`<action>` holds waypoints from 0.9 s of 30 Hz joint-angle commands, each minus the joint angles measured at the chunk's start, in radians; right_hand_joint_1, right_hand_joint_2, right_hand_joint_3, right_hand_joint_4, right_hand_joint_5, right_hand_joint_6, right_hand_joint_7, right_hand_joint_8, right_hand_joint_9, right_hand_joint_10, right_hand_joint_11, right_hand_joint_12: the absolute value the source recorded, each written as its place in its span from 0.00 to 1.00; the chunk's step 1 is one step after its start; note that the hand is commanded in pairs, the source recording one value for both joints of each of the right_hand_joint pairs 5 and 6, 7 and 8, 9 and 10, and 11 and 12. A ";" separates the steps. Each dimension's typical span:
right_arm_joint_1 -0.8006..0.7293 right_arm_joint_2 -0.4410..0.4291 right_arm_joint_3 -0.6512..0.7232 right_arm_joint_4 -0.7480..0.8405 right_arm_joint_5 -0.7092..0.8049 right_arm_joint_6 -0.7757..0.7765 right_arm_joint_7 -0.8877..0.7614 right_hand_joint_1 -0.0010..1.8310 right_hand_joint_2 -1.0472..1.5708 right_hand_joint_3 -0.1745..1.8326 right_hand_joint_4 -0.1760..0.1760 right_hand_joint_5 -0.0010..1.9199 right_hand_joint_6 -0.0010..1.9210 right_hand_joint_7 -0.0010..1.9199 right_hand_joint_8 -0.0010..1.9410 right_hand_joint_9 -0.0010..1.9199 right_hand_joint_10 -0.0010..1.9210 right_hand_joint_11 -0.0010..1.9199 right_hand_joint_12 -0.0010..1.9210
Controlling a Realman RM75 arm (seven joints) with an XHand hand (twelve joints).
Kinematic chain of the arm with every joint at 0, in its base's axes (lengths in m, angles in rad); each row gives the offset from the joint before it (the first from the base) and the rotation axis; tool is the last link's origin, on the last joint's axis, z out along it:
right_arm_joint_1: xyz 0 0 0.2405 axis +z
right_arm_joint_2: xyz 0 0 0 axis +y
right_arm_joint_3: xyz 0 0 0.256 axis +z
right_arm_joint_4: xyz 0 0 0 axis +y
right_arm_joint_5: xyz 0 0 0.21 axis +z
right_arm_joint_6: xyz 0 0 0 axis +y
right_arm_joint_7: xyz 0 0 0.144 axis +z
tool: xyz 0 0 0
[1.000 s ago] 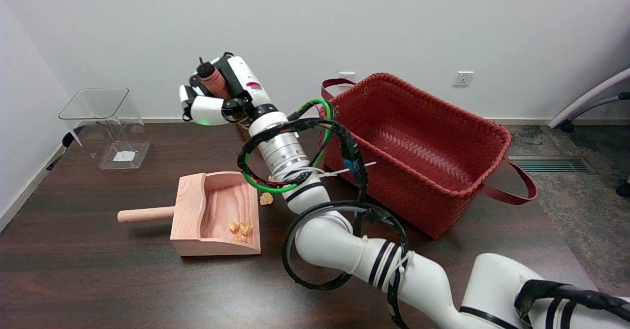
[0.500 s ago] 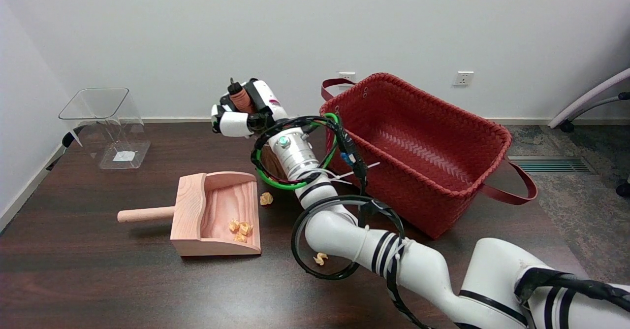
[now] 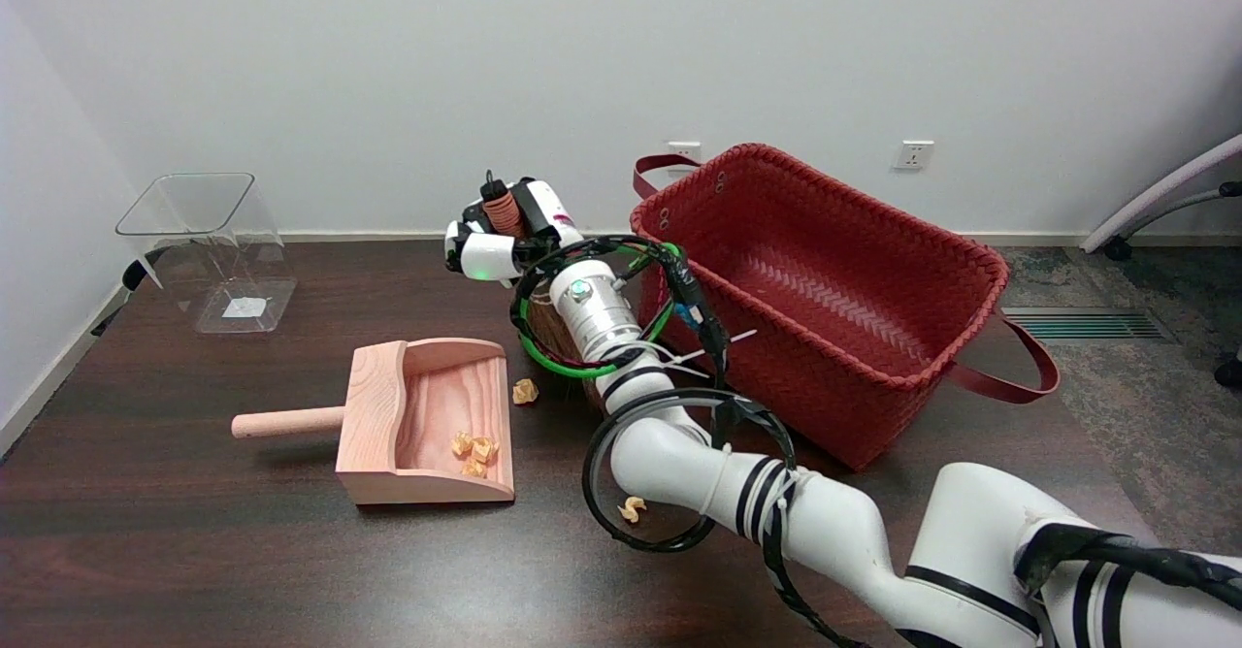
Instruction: Sweep the paper balls into the dustpan.
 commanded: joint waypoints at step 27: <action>-0.048 -0.028 -0.047 -0.245 0.412 -0.120 0.108 0.61 0.66 0.73 0.50 1.00 1.00 1.00 0.99 1.00 1.00 1.00 1.00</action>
